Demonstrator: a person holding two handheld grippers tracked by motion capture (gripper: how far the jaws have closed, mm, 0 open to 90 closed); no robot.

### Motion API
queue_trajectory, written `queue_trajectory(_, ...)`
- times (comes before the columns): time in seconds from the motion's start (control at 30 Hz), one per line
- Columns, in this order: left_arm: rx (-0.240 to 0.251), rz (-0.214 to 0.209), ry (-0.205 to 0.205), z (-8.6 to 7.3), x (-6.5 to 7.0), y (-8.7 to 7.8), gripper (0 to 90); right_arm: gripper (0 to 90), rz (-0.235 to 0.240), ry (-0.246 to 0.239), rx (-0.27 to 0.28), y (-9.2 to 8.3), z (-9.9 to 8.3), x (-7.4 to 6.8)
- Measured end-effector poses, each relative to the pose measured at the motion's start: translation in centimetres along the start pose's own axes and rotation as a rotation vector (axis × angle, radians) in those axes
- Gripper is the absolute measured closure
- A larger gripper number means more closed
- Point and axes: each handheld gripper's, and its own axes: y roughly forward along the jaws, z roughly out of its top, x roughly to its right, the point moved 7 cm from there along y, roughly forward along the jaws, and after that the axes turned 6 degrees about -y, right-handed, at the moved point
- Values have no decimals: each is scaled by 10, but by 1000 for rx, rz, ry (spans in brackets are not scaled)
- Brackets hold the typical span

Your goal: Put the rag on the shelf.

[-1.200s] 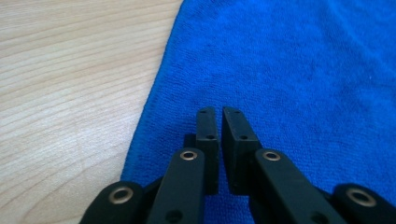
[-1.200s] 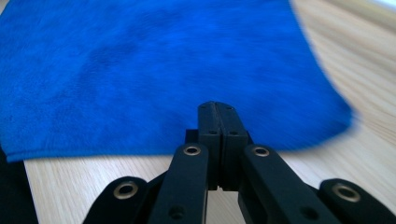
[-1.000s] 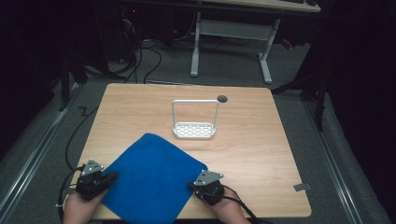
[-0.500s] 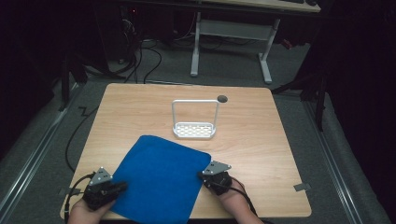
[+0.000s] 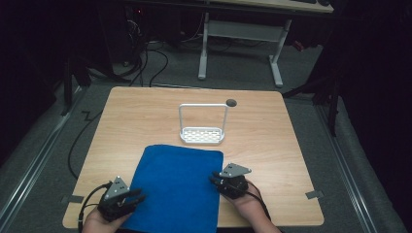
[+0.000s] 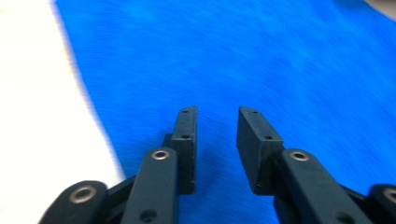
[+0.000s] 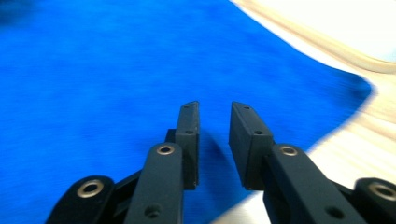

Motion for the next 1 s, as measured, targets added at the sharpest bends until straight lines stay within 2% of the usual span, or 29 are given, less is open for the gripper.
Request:
queue_trajectory(0.1, -21, 38, -14, 1, -11, 7, 664, 729, 47, -25, -11, 0, -3, -17)
queue_trajectory(0.17, -33, 40, -13, 1, -13, 11, 665, 730, 65, -33, -19, 0, -6, -21)
queue_trajectory(0.2, -53, 42, -2, 1, -14, 15, 709, 751, 71, -42, -45, -1, -11, -27)
queue_trajectory(0.3, -53, 36, 12, 3, -12, 18, 740, 815, 73, -32, -52, -4, -13, -27)
queue_trajectory(0.47, -58, 10, 26, 3, -7, 21, 755, 859, 69, -28, -78, -7, -19, -20)
queue_trajectory(0.53, -63, -25, 33, 3, 1, 23, 755, 859, 55, -19, -85, -11, -23, -14)
queue_trajectory(0.73, -79, -106, 88, 5, 31, 33, 749, 859, 26, 15, -97, -21, -32, 3)
queue_trajectory(0.77, -79, -106, 88, 5, 31, 33, 748, 859, 26, 15, -97, -21, -32, 3)
queue_trajectory(0.87, -88, -158, 123, 8, 52, 42, 748, 857, -2, 56, -102, -30, -41, 13)
queue_trajectory(0.93, -87, -171, 125, 9, 56, 45, 747, 857, -20, 53, -109, -36, -46, 18)
queue_trajectory(0.97, -89, -198, 126, 11, 65, 50, 747, 856, -31, 60, -114, -40, -49, 21)
queue_trajectory(1.0, -89, -208, 135, 11, 69, 51, 743, 856, -36, 68, -113, -42, -51, 22)
